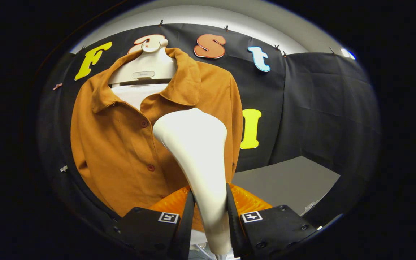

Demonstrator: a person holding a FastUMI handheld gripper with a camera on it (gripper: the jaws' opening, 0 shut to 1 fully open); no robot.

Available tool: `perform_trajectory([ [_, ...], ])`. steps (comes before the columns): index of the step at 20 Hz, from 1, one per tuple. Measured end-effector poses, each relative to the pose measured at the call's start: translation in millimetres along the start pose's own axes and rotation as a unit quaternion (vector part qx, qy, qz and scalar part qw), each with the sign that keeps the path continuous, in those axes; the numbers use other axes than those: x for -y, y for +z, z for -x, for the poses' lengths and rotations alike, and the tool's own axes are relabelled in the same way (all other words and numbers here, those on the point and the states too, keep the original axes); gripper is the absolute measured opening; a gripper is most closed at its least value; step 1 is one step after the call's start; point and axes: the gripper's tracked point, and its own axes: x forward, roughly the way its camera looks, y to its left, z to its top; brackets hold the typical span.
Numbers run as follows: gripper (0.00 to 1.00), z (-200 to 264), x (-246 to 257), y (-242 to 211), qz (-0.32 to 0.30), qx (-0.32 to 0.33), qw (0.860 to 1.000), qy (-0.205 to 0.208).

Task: Iron the clothes twice with a garment steamer, once on the left side and once on the right side.

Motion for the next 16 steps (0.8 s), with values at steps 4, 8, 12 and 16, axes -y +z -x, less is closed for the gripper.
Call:
perform_trajectory([
  [4, 0.48, -11, 0, 0, 0.025, -0.002, 0.999, -0.027],
  [8, 0.48, -17, 2, -4, 0.032, -0.009, 0.999, -0.043],
  [12, 0.48, -20, -2, -13, 0.045, -0.021, 0.997, -0.054],
  [16, 0.48, -26, -3, -25, 0.051, -0.037, 0.996, -0.055],
])
